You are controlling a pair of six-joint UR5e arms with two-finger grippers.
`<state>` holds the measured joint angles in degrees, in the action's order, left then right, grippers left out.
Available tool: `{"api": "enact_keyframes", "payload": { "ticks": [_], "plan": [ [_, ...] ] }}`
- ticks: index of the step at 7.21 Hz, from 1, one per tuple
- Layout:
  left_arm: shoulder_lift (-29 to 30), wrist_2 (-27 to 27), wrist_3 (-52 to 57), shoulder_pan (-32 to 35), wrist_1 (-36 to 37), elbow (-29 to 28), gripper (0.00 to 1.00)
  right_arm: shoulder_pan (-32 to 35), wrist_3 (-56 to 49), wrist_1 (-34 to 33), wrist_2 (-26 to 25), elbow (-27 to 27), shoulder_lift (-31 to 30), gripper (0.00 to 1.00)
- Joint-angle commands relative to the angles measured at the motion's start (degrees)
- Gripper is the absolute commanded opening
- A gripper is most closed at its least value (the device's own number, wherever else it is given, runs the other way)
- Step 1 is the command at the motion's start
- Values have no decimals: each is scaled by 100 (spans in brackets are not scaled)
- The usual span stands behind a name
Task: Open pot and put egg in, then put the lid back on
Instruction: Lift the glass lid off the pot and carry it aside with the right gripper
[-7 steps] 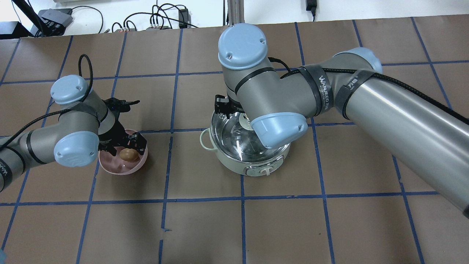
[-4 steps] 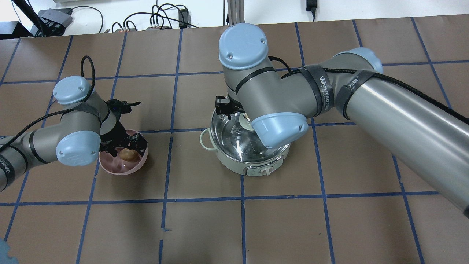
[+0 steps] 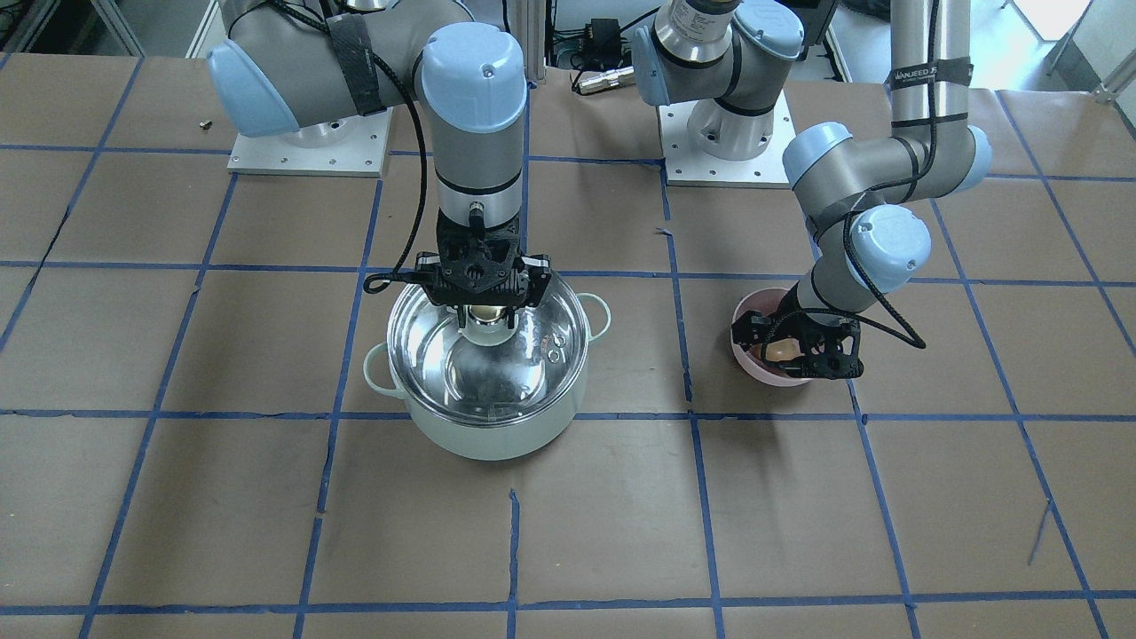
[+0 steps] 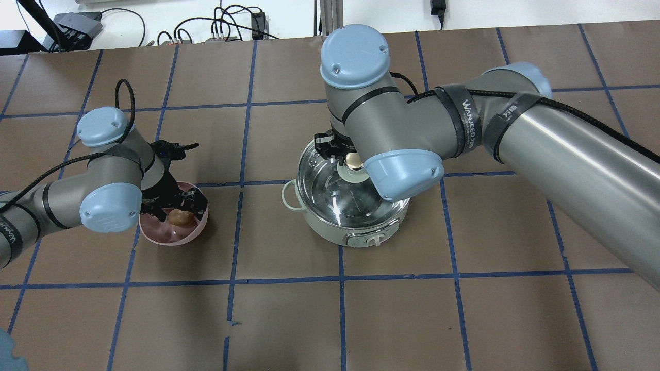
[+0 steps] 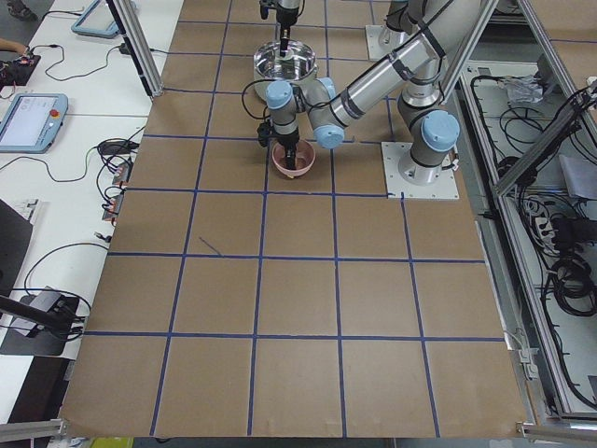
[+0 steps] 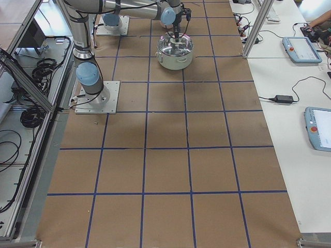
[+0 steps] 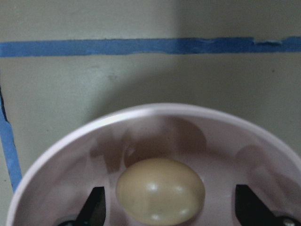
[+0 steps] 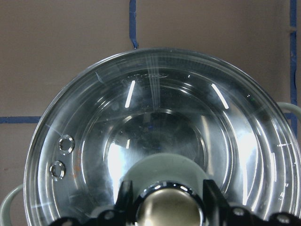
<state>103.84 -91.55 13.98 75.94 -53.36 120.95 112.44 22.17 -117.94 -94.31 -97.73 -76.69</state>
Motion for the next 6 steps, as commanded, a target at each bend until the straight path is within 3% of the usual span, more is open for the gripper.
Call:
{"api": "enact_keyframes", "payload": {
  "ticks": [1,2,4,6],
  "plan": [
    [13,-12,-1,0,10,-10,39,-186,-194,78,-262,60,-47,32],
    [4,-12,-1,0,10,-10,29,-492,-448,461,-229,139,-300,32],
    [4,-21,-1,0,19,-19,29,-1395,-1778,1252,-80,201,-1037,32],
    [4,-21,-1,0,10,-19,29,-2214,-2687,1641,79,272,-1312,32]
  ]
}}
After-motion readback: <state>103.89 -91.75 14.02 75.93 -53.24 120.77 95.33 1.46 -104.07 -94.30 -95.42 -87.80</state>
